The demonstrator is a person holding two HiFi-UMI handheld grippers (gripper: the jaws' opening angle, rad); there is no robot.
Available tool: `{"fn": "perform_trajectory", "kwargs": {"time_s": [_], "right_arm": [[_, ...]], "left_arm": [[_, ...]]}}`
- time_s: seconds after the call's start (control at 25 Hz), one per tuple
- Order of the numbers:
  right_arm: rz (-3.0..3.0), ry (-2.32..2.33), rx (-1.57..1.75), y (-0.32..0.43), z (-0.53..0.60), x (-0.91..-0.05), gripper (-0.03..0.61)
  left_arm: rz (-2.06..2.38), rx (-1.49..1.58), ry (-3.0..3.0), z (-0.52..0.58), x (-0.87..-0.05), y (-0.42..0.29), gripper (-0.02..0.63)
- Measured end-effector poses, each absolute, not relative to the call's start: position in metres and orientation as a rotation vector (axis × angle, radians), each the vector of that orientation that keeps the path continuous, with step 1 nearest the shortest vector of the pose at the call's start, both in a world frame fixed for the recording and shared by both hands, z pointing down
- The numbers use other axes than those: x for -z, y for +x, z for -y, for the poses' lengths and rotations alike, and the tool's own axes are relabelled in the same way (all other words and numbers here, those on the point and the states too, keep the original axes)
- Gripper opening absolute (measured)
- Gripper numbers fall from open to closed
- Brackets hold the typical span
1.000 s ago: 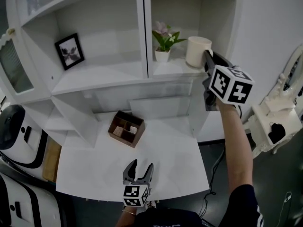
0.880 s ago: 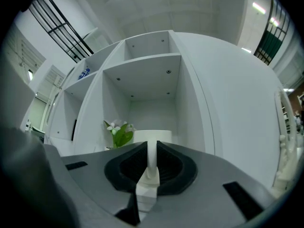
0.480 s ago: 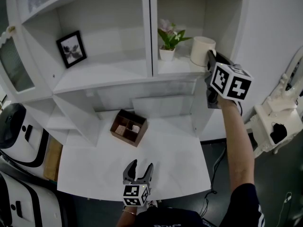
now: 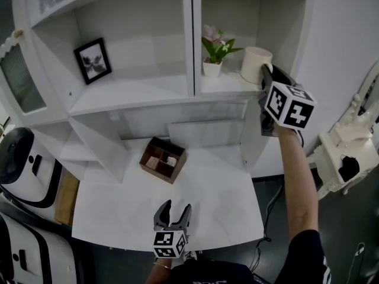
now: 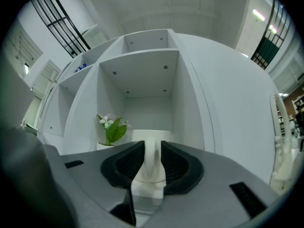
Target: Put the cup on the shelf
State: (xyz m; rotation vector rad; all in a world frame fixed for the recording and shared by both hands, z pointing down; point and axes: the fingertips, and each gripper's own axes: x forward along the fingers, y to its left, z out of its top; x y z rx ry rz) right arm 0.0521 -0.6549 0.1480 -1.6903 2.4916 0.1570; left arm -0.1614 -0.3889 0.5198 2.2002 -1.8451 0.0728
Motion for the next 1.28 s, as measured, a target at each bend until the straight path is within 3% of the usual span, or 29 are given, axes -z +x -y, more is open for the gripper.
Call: {"fn": "perform_trajectory", "kwargs": {"time_s": [0.08, 0.2, 1.28], "right_arm": [[-2.497, -1.665, -0.167, 0.052, 0.652, -0.148, 0.183], [-2.507, -1.655, -0.196, 0.053, 0.648, -0.148, 0.233], [-2.544, -1.594, -0.421, 0.062, 0.542, -0.167, 0.25]], "left_arm": [[1.847, -0.064, 2.191, 0.388, -0.52, -0.162, 0.276], [1.853, -0.055, 2.178, 0.386, -0.521, -0.164, 0.276], [1.838, -0.046, 2.239, 0.363, -0.511, -0.139, 0.276]]}}
